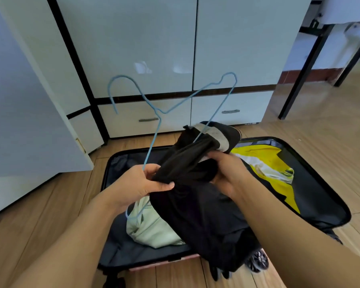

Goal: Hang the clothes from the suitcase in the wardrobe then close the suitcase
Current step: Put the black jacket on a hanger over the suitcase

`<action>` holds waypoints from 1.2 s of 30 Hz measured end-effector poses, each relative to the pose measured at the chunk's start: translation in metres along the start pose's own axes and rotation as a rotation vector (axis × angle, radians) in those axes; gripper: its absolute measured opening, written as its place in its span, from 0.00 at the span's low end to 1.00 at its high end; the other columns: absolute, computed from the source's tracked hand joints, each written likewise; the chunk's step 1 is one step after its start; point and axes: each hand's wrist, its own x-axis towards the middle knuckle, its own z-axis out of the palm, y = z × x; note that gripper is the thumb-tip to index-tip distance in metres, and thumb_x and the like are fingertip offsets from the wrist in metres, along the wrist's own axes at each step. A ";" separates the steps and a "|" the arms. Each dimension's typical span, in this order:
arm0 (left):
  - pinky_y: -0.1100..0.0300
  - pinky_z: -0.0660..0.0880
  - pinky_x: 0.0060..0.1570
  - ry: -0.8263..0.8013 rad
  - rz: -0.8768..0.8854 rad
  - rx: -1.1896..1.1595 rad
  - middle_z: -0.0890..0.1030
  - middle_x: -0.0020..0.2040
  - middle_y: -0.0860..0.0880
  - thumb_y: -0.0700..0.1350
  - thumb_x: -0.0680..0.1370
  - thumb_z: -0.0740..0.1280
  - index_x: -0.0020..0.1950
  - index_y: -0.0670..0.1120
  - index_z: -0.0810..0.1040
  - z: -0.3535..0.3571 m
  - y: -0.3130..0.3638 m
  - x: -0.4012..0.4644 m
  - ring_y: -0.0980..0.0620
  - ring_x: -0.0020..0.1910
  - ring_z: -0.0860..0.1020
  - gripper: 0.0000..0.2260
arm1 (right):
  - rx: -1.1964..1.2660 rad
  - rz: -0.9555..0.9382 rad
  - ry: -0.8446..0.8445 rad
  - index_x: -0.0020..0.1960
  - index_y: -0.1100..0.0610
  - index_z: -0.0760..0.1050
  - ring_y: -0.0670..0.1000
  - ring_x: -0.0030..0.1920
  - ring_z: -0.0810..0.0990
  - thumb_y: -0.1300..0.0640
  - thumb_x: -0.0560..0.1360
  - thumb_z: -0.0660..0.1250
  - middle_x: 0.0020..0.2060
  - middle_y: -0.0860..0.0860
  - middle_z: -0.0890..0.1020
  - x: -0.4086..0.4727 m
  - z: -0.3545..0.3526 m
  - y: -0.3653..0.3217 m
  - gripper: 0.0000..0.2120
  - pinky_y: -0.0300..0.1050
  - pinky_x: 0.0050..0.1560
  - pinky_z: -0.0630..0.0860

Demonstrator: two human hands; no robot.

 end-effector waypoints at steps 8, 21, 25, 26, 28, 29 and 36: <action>0.62 0.74 0.39 0.375 0.039 0.051 0.82 0.42 0.53 0.54 0.66 0.76 0.50 0.53 0.81 -0.006 0.007 0.005 0.57 0.40 0.78 0.14 | -0.919 -0.766 0.330 0.46 0.48 0.70 0.44 0.37 0.72 0.62 0.72 0.65 0.36 0.43 0.75 -0.020 0.018 -0.009 0.10 0.30 0.35 0.65; 0.53 0.75 0.47 0.608 -0.008 0.018 0.80 0.40 0.46 0.38 0.74 0.70 0.40 0.43 0.79 -0.032 0.012 -0.008 0.45 0.44 0.79 0.03 | -0.629 -0.360 0.209 0.39 0.54 0.80 0.53 0.45 0.83 0.55 0.69 0.75 0.38 0.51 0.84 -0.021 0.000 -0.012 0.04 0.52 0.52 0.78; 0.50 0.76 0.49 0.544 0.009 0.025 0.81 0.40 0.47 0.31 0.73 0.66 0.40 0.48 0.80 -0.024 0.015 -0.007 0.46 0.44 0.79 0.11 | -0.258 -0.170 0.221 0.47 0.57 0.80 0.58 0.50 0.83 0.55 0.76 0.68 0.48 0.57 0.84 -0.018 -0.006 -0.013 0.06 0.58 0.55 0.78; 0.53 0.74 0.44 0.538 0.016 0.054 0.80 0.38 0.47 0.31 0.72 0.64 0.39 0.46 0.80 -0.022 0.016 -0.006 0.47 0.41 0.78 0.11 | -0.125 -0.086 0.189 0.50 0.57 0.79 0.59 0.52 0.82 0.55 0.78 0.65 0.51 0.58 0.83 -0.016 -0.003 -0.014 0.07 0.58 0.56 0.77; 0.58 0.67 0.36 0.536 0.033 0.129 0.75 0.34 0.48 0.31 0.71 0.63 0.37 0.42 0.77 -0.020 0.017 -0.005 0.50 0.35 0.72 0.08 | 0.145 0.085 0.161 0.58 0.59 0.76 0.61 0.55 0.80 0.56 0.80 0.61 0.56 0.60 0.81 -0.014 0.001 -0.023 0.11 0.62 0.57 0.75; 0.59 0.65 0.35 0.551 0.033 0.173 0.74 0.33 0.46 0.31 0.71 0.62 0.37 0.40 0.75 -0.020 0.016 -0.003 0.49 0.34 0.71 0.07 | 0.222 0.173 0.182 0.60 0.60 0.75 0.62 0.56 0.80 0.55 0.80 0.61 0.57 0.61 0.80 -0.016 0.003 -0.027 0.13 0.63 0.55 0.75; 0.64 0.71 0.38 0.402 0.015 0.386 0.78 0.39 0.54 0.39 0.62 0.79 0.43 0.49 0.76 -0.018 0.026 -0.012 0.55 0.40 0.77 0.16 | -0.009 0.167 -0.147 0.44 0.59 0.80 0.53 0.38 0.84 0.46 0.76 0.65 0.39 0.55 0.84 -0.038 0.029 -0.031 0.16 0.48 0.46 0.79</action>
